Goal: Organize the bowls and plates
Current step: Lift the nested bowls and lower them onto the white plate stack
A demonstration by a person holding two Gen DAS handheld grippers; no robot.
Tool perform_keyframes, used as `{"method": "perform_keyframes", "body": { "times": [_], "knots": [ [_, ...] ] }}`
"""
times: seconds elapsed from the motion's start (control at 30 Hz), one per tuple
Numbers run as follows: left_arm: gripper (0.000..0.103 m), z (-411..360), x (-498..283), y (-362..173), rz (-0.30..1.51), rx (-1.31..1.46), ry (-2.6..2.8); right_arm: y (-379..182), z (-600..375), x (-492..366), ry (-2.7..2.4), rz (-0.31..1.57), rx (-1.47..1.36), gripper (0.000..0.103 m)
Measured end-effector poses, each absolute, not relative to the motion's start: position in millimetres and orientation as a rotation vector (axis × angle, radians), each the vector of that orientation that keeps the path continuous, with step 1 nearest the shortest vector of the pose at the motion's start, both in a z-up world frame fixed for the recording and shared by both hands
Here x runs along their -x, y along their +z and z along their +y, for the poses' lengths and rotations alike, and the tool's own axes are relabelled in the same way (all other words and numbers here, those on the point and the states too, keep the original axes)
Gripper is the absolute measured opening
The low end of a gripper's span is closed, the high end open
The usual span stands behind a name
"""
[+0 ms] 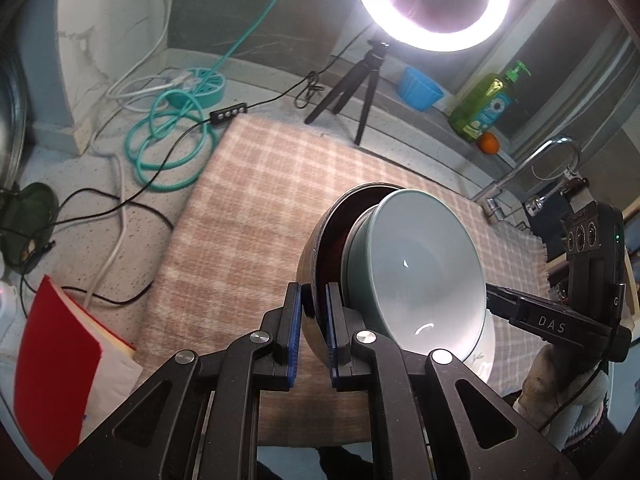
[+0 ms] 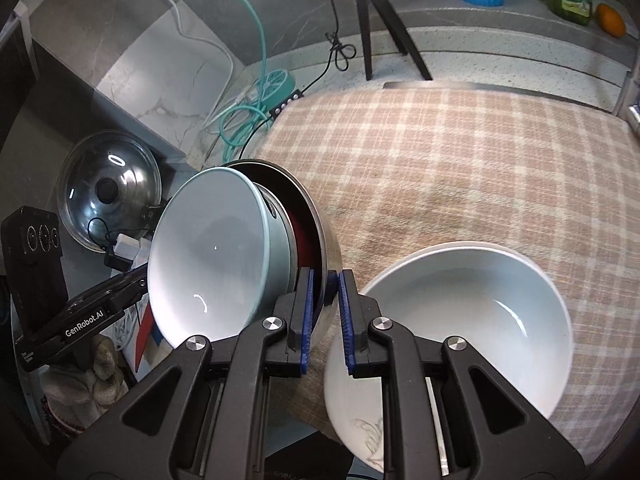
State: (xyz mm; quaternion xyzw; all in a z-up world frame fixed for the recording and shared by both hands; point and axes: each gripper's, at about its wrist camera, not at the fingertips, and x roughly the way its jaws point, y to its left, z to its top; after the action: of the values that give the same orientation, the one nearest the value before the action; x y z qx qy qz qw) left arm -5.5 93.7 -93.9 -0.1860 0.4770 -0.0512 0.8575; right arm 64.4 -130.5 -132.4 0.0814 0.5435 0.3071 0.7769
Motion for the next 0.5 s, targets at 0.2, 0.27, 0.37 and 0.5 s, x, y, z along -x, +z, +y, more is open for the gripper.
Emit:
{"method": "perform_keyframes", "body": {
  "times": [0.2, 0.27, 0.37, 0.5],
  "knots": [
    [0.008, 65, -1, -86, 0.993, 0.369, -0.173, -121, -166, -62, 0.62, 1.157, -0.202, 0.014],
    [0.008, 55, -2, -84, 0.996, 0.361, -0.197, -118, -179, -60, 0.601, 1.152, -0.211, 0.014],
    [0.008, 39, -5, -86, 1.007, 0.351, -0.23, -117, -198, -57, 0.571, 1.15, -0.227, 0.014],
    [0.008, 19, -6, -91, 1.032, 0.343, -0.27, -120, -221, -53, 0.529, 1.155, -0.242, 0.014]
  ]
}}
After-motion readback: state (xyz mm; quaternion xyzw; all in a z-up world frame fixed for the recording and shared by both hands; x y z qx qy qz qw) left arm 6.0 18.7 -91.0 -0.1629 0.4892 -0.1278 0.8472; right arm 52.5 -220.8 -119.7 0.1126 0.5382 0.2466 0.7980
